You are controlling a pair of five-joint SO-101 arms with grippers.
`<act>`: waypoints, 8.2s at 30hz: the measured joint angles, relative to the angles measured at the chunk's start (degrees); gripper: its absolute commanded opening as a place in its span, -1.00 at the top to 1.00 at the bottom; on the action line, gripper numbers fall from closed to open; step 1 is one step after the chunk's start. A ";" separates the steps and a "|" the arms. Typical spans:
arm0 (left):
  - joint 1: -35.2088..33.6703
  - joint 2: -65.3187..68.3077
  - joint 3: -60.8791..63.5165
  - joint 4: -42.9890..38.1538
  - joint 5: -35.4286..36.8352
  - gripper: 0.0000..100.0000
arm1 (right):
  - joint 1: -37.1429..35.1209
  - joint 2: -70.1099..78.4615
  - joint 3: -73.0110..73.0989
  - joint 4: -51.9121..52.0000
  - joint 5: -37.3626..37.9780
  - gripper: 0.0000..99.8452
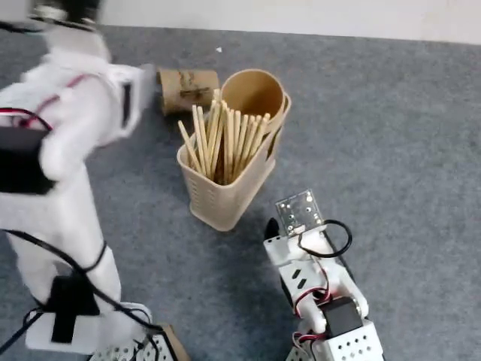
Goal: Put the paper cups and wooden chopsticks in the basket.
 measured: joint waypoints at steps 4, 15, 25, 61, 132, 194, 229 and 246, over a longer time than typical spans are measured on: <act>-3.34 8.70 5.45 -4.48 3.87 0.61 | 0.00 0.00 0.00 0.00 0.00 0.78; -3.60 36.31 8.35 -26.64 4.57 0.61 | 0.00 0.00 0.00 0.00 0.00 0.78; -1.85 40.44 8.70 -35.25 4.57 0.61 | 0.00 0.00 0.00 0.00 0.00 0.78; -16.97 47.47 -0.44 -24.62 4.57 0.61 | 0.00 0.00 0.00 0.00 0.00 0.78; -1.76 70.59 -30.42 -16.35 -12.57 0.52 | 0.00 -0.09 0.00 0.00 0.00 0.78; 4.40 71.74 -22.77 -24.44 -23.82 0.98 | 0.00 -0.09 0.00 0.18 0.00 0.78; 9.05 22.33 -27.87 -0.18 -20.31 0.99 | 0.00 -0.09 0.00 0.18 0.00 0.78; 22.95 7.47 -2.11 -1.58 -16.70 0.75 | 0.00 -0.09 0.00 0.18 0.00 0.78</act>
